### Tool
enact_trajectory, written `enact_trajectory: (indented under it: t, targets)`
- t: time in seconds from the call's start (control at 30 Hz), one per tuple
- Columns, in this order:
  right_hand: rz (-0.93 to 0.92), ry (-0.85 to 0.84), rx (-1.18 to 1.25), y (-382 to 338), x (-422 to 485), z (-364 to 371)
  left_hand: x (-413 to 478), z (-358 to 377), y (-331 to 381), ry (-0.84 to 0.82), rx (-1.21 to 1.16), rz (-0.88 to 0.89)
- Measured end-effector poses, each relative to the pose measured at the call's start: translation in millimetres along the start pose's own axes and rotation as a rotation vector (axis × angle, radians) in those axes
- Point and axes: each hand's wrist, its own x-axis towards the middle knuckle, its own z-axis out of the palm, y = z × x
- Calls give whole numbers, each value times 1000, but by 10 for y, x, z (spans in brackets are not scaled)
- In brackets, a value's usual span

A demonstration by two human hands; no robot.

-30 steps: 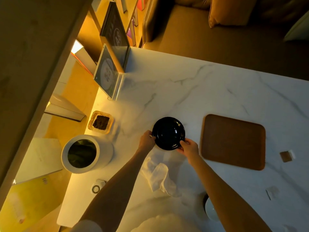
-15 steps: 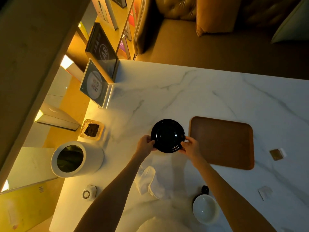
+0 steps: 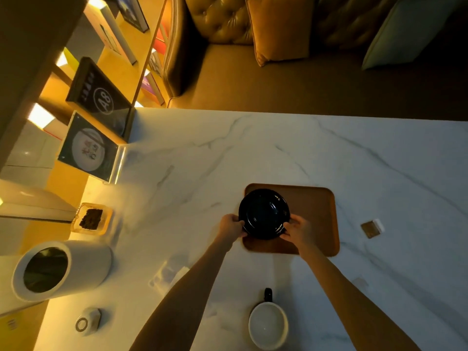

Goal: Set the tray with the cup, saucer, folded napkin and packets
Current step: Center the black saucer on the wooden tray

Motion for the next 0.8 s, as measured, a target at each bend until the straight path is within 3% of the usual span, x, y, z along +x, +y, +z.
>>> enact_trajectory:
  t: [0.17, 0.4, 0.8]
  targets:
    - [14, 38, -31, 75, 176, -129, 36, 224, 44, 56, -82, -116]
    - [13, 6, -72, 200, 359, -130, 96, 317, 30, 177, 185, -83]
    - [-69, -90, -204, 259, 404, -242, 206, 285, -7, 102, 193, -86]
